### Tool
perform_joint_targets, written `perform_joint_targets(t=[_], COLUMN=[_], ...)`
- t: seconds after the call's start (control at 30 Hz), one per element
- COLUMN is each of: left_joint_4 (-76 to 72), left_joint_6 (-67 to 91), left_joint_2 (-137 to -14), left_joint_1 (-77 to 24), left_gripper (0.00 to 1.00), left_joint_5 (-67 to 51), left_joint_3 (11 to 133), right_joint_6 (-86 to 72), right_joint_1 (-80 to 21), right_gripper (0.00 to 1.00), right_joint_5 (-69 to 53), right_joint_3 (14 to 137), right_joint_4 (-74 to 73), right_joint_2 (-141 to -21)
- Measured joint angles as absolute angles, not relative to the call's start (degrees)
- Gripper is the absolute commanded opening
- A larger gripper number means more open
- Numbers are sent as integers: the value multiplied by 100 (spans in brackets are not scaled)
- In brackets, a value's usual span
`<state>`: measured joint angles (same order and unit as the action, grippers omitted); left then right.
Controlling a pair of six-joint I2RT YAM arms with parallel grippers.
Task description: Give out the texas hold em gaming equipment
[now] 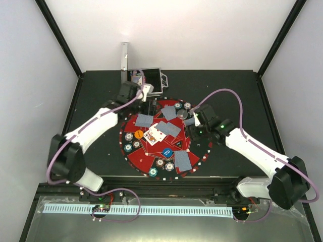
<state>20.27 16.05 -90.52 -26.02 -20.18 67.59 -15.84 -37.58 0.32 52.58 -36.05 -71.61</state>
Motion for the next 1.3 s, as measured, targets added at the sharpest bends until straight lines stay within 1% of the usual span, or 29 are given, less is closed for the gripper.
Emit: perform_joint_targets(t=[0.1,0.17,0.3,0.33,0.47,0.6,0.73,0.9,1.07,1.17,1.3], left_joint_4=[2014,2097,2453,2558,2679,2578,2633,2733,2764,2766,2768], left_joint_6=[1557,1503,1278,1201,1022,996,869,746,696,679,652], left_joint_2=[-8215,-7679,-6805,-6598,-5725,-5190,-5227,-5251,-5251,-5251,-5251], left_joint_1=[-2217,-1719,-617,-316,593,790,825,829,829,829,829], left_gripper=[87,91,95,97,98,98,98,98,98,98,98], left_joint_5=[-2095,-2147,-2239,-2259,-2209,-2078,-1874,-1634,-1505,-1472,-1422], left_joint_3=[6471,6154,5640,5555,5107,4571,4563,4565,4563,4563,4563], right_joint_6=[-1699,-1782,-1922,-1962,-2119,-2202,-2248,-2290,-2355,-2412,-2456], right_joint_1=[-3428,-3107,-2257,-2014,-1085,-508,-154,86,128,128,126], right_gripper=[62,62,62,62,62,62,62,62,66,72,85], right_joint_5=[165,266,438,478,587,683,703,635,589,661,705], right_joint_3=[5452,5548,5568,5568,5513,5481,5461,5393,5258,5258,5221], right_joint_4=[-3642,-3642,-3642,-3640,-3531,-3413,-3297,-3133,-3085,-3026,-2886], right_joint_2=[-7306,-7461,-7837,-7924,-8221,-8608,-9013,-9369,-9614,-9655,-9660])
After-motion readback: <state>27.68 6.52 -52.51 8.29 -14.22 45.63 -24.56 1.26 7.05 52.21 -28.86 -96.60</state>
